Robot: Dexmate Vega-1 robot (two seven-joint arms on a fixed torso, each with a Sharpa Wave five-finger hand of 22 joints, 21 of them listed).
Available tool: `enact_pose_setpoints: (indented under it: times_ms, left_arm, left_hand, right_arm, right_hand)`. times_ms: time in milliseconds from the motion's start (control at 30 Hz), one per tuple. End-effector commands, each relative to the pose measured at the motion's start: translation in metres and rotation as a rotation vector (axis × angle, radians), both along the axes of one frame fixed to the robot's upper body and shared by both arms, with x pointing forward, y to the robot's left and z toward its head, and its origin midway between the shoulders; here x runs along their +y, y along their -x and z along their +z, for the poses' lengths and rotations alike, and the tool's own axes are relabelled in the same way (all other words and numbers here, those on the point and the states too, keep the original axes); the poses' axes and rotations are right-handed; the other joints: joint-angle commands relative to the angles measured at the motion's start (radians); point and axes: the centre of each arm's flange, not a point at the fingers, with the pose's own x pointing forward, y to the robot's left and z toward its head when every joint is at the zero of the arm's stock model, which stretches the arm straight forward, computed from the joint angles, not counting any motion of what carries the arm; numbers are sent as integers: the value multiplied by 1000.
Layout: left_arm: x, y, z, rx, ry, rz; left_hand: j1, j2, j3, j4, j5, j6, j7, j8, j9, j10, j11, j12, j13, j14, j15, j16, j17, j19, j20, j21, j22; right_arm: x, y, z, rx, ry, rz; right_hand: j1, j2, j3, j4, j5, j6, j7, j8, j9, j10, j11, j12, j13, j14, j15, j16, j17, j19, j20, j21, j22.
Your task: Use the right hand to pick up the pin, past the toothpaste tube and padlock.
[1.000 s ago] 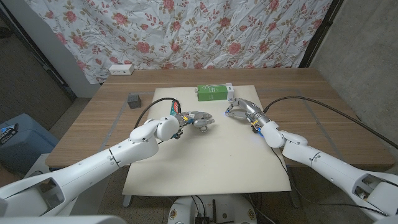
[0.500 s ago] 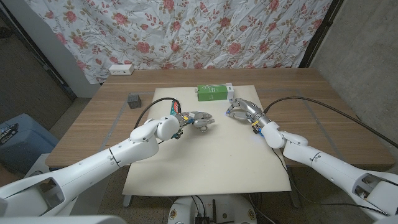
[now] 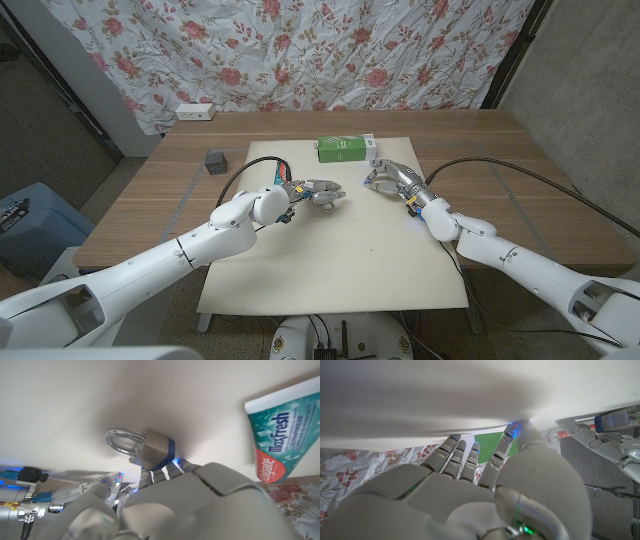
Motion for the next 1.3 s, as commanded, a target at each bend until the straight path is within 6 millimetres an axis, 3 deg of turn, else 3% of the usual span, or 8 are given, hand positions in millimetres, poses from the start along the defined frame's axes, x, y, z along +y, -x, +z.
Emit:
enact_pose_setpoints:
  times_ms: [33, 1300]
  left_arm:
    - [-1, 2, -1, 1, 10, 4]
    - [-1, 1, 5, -5, 11, 14]
  left_hand:
    - [-3, 114, -1, 0, 5, 4, -4, 0, 2, 3, -3, 6, 2, 2, -53, 6, 2, 5, -120, 7, 4]
    - [1, 114, -6, -4, 8, 6, -6, 1, 2, 3, -5, 5, 2, -4, -55, 3, 1, 6, -119, 5, 3]
  right_arm:
    - [-6, -2, -9, -1, -24, -3]
    - [-17, -6, -20, 54, -37, -42]
  right_hand:
    - [12, -4, -4, 0, 6, 23, -15, 7, 2, -2, 0, -2, 1, 6, -17, 4, 5, 11, -2, 7, 3]
    - [9, -11, -8, 1, 7, 21, -15, 0, -1, -6, 2, -3, 1, 5, -11, 3, 7, 11, 3, 6, 3]
